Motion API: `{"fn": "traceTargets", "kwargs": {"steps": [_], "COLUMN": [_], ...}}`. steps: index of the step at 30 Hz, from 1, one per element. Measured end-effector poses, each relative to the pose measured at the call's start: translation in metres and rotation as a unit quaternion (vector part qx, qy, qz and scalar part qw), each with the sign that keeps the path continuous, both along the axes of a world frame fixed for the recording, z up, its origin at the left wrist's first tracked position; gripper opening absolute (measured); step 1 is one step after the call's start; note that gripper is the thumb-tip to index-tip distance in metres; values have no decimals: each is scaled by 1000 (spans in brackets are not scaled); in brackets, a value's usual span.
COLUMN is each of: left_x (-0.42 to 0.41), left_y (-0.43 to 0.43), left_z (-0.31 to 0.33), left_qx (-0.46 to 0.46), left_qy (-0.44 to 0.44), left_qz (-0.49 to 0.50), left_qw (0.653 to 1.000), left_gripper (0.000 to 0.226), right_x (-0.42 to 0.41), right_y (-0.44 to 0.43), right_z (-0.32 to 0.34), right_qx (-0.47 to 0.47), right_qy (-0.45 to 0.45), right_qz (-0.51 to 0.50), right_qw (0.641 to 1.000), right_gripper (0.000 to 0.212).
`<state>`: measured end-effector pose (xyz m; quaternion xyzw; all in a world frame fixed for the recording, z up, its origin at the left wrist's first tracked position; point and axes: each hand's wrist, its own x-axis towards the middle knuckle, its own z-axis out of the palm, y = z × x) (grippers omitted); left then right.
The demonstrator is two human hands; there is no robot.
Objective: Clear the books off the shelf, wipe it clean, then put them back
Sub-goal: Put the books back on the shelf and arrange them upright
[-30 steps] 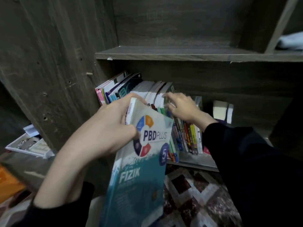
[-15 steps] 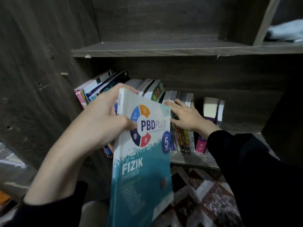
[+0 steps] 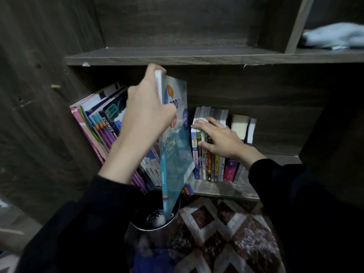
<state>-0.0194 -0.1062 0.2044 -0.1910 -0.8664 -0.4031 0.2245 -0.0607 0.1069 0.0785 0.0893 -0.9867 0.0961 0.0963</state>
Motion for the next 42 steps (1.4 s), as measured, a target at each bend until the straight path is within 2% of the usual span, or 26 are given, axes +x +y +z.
{"fn": "traceTargets", "kwargs": {"steps": [6,9,14,18,22,26,28,29,31,32,33,34,37,40,42], "left_x": [-25,-33,-36,-31,-35,-40,-38,-36,-31,-28,-25,-21,-12,-12,-18], "left_y": [33,47,54,47,27,7,2,-2,-7,-8,-8,-6,6,21,27], "left_z": [-59,-93,-118,-118,-91,-74,-79,-85,-106,-117,-125,-133,-154,-167,-170], "left_qx": [93,107,69,-29,-167,-305,-325,-304,-223,-174,-118,-63,27,56,80], "left_qy": [53,26,-26,-60,-56,-48,-20,4,73,95,95,69,-43,-76,-69], "left_qz": [-35,-19,5,24,84,84,89,92,95,99,108,112,78,50,56], "left_qw": [994,994,997,998,981,947,941,948,967,975,982,989,996,994,993], "left_gripper": [60,59,62,65,53,71,79,78,70,66,65,67,89,97,91], "right_x": [-2,-2,0,0,-2,-2,2,10,31,43,54,61,65,54,45], "right_y": [-3,-5,-3,0,0,-14,-24,-31,-47,-57,-66,-74,-88,-95,-102], "right_z": [-1,-1,-1,-2,-1,6,4,-3,-28,-45,-63,-81,-122,-135,-136], "right_qx": [-5,-9,-8,-4,0,57,88,79,-13,-80,-145,-200,-314,-331,-305], "right_qy": [4,4,5,-1,-15,-34,11,70,231,284,280,230,-2,-130,-152], "right_qz": [0,4,3,2,6,-23,-41,-49,-65,-78,-94,-118,-190,-180,-177], "right_qw": [1000,1000,1000,1000,1000,998,995,993,971,952,944,945,930,917,924], "right_gripper": [54,55,54,55,59,63,61,57,44,38,35,36,60,88,90]}}
